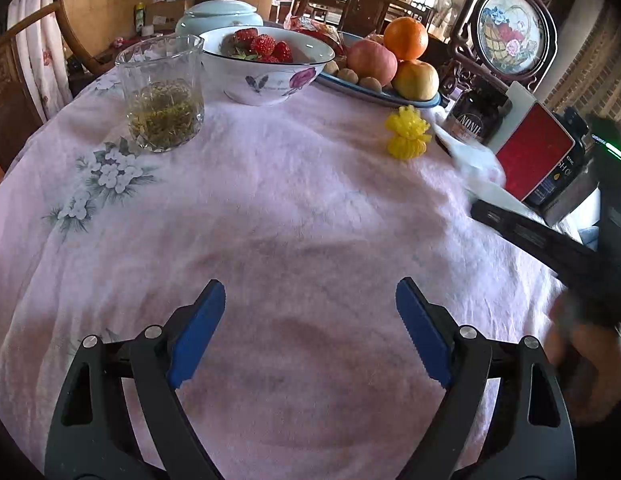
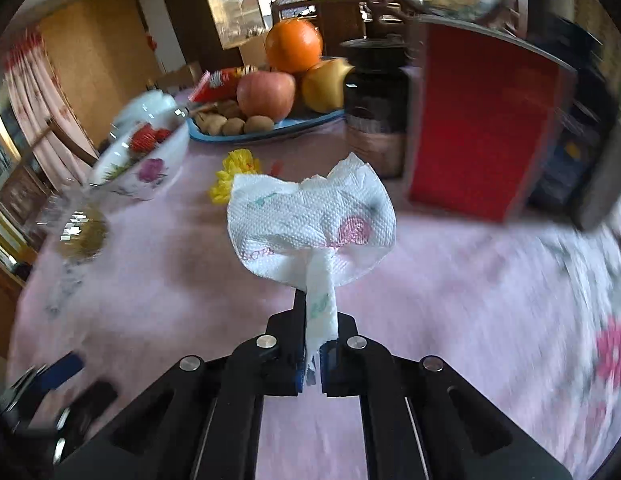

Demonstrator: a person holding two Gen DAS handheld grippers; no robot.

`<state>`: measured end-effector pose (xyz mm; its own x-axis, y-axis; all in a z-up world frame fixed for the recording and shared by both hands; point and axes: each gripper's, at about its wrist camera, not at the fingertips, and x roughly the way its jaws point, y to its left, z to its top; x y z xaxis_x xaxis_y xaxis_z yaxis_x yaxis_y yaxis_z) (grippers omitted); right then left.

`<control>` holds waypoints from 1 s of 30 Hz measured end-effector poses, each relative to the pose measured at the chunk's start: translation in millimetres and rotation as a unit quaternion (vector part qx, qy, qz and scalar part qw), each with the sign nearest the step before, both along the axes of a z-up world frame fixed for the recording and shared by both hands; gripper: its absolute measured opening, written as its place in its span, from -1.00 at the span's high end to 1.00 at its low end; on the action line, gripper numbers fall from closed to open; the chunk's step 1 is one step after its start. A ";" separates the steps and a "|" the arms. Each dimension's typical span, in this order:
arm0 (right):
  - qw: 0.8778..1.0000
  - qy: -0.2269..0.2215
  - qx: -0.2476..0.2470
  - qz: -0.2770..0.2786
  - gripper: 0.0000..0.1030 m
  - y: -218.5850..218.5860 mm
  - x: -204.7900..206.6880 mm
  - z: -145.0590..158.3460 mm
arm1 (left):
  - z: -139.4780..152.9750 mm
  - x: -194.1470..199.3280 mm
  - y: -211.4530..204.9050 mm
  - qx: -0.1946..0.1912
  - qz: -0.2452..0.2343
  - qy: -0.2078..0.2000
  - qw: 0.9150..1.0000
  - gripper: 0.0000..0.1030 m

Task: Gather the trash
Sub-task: 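Grasp the yellow flower with the left tool while the right tool holds a white tissue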

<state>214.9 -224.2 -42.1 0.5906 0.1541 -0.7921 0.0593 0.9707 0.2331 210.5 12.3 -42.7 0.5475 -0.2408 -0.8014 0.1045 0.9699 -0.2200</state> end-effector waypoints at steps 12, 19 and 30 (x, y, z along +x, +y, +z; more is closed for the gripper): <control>0.993 0.034 0.093 -0.057 0.87 -57.9 -66.9 -29.3 | -0.6 -12.1 -28.2 0.003 -0.018 -0.013 1.000 -0.64; 0.993 0.027 0.102 -0.043 0.86 -59.1 -73.4 -19.7 | 30.3 30.2 -70.0 0.018 -0.015 -0.023 0.999 -0.62; 0.991 0.048 0.123 -0.033 0.83 -57.8 -68.6 -26.8 | 12.3 135.7 -121.0 0.072 0.003 -0.014 0.997 -0.36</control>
<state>146.3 -282.1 -68.9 0.5298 0.3131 -0.7882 0.1529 0.8788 0.4520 346.2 -108.7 -30.4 0.5707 -0.1216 -0.8121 0.1035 0.9917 -0.0758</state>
